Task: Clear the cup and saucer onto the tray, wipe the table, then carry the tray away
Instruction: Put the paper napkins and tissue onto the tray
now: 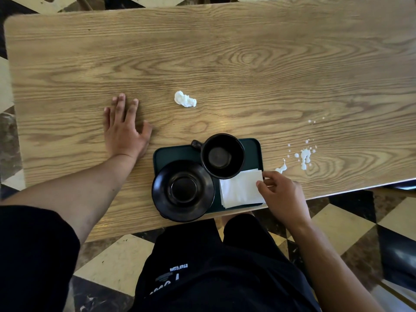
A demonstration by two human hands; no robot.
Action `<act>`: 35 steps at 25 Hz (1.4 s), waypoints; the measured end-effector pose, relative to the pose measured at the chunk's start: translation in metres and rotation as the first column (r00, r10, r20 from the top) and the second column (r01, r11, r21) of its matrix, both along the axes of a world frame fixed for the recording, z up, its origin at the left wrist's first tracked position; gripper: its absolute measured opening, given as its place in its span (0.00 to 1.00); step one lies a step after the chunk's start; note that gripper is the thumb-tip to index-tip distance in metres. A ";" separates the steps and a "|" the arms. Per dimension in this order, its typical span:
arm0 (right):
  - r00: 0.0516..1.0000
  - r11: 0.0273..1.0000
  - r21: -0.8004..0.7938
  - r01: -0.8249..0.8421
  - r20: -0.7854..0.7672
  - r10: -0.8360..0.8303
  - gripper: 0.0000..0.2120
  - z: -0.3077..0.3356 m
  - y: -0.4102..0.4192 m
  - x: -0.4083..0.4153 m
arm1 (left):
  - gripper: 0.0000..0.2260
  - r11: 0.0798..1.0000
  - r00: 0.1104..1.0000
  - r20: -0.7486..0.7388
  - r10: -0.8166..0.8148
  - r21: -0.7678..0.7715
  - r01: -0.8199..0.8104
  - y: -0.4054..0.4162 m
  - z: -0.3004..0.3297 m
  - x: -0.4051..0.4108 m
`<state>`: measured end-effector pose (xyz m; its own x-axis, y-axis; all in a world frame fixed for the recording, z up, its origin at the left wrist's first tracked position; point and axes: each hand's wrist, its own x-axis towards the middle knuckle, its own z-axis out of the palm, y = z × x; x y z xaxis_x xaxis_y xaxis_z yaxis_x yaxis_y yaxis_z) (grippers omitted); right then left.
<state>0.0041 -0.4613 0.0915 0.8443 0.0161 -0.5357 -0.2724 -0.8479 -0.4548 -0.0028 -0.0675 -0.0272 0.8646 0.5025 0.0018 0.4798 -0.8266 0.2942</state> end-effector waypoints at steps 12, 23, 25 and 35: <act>0.989 0.988 -0.062 -0.140 0.029 0.142 0.21 -0.018 0.002 -0.009 | 0.29 1.000 1.000 0.020 -0.007 0.004 0.007 0.000 -0.002 -0.001; 0.992 0.995 -0.052 -0.080 0.091 0.084 0.15 -0.027 0.003 -0.012 | 0.29 1.000 1.000 0.005 -0.010 -0.001 0.010 0.000 -0.001 -0.001; 0.988 1.000 -0.017 0.008 0.153 -0.005 0.09 -0.024 0.005 -0.004 | 0.30 1.000 1.000 0.005 -0.008 0.003 0.008 0.000 -0.001 -0.001; 0.968 0.965 0.178 -0.192 0.198 0.156 0.08 -0.025 0.122 0.149 | 0.30 1.000 1.000 0.019 -0.014 0.018 0.013 0.001 -0.004 -0.001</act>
